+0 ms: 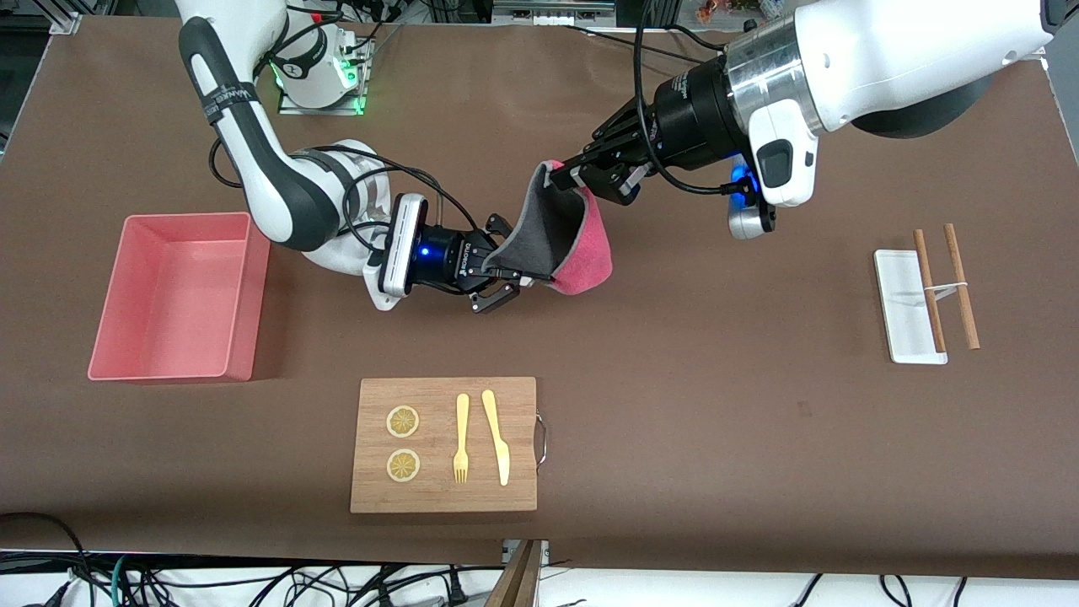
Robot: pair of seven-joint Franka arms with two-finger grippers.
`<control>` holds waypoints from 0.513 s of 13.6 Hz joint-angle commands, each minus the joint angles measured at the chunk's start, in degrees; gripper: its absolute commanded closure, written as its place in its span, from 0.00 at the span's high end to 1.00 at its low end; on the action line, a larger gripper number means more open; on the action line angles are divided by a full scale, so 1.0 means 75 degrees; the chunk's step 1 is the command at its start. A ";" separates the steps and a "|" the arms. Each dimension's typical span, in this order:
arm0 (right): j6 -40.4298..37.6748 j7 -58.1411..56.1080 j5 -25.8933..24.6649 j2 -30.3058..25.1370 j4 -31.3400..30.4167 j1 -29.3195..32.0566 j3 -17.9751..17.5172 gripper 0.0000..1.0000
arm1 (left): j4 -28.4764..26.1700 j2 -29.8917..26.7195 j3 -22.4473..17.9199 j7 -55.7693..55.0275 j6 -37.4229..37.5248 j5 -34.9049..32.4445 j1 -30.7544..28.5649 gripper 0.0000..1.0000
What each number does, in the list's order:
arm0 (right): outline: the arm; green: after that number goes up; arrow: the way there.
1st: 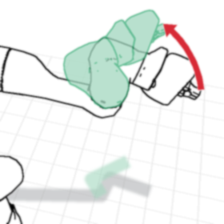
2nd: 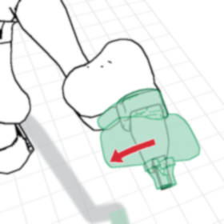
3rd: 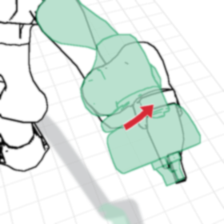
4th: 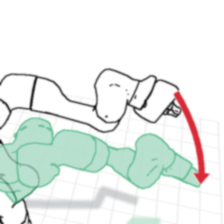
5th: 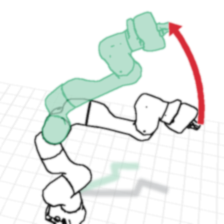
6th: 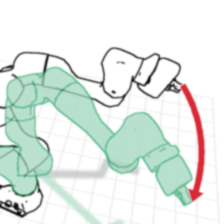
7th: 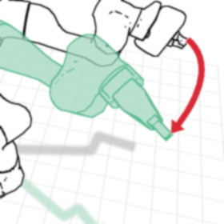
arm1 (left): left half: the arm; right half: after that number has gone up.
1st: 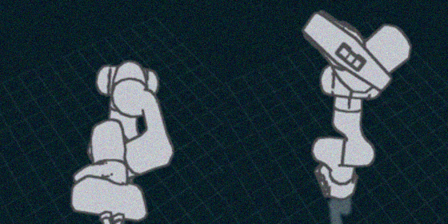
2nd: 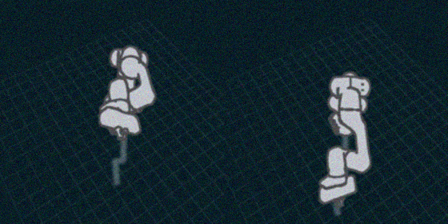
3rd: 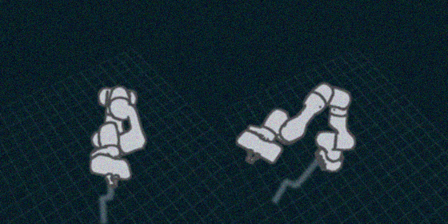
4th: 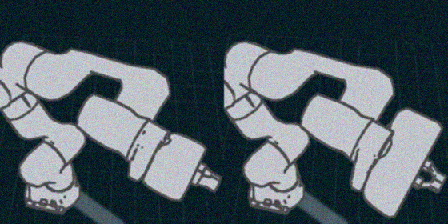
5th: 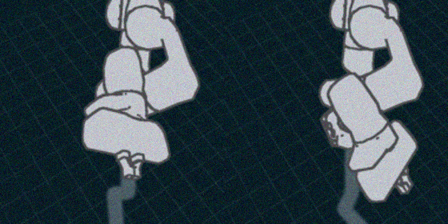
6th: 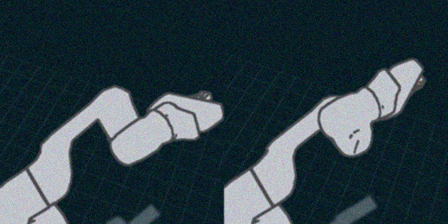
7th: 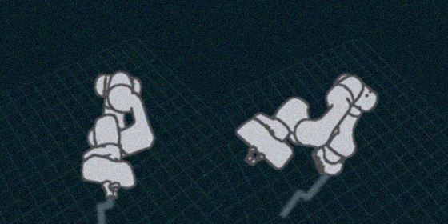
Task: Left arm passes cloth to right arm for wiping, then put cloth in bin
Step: 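Grasp the cloth with the right gripper beside the left gripper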
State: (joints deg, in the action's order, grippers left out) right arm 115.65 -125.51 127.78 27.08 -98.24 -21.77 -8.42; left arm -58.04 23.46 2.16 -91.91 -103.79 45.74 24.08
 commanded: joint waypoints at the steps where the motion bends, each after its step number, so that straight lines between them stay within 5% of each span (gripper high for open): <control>1: 0.0154 0.0152 -0.0033 -0.0119 0.0103 0.0055 -0.0003 0.00 | -0.0207 -0.0198 -0.0066 -0.0085 -0.0001 0.0054 0.0046 0.00; 6: 0.0072 0.0924 -0.0747 -0.0165 0.0244 0.0371 0.0033 0.00 | -0.0195 -0.0198 -0.0066 -0.0085 -0.0001 0.0065 0.0035 0.00; 7: 0.0060 0.1007 -0.0829 -0.0189 0.0255 0.0430 0.0033 0.00 | -0.0195 -0.0198 -0.0077 -0.0073 -0.0001 0.0054 0.0035 0.19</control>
State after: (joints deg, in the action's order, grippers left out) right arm 115.78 -120.54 123.56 27.01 -96.40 -19.72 -7.95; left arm -58.04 23.46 2.16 -91.91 -103.79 45.74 24.08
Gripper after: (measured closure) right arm 0.982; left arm 0.974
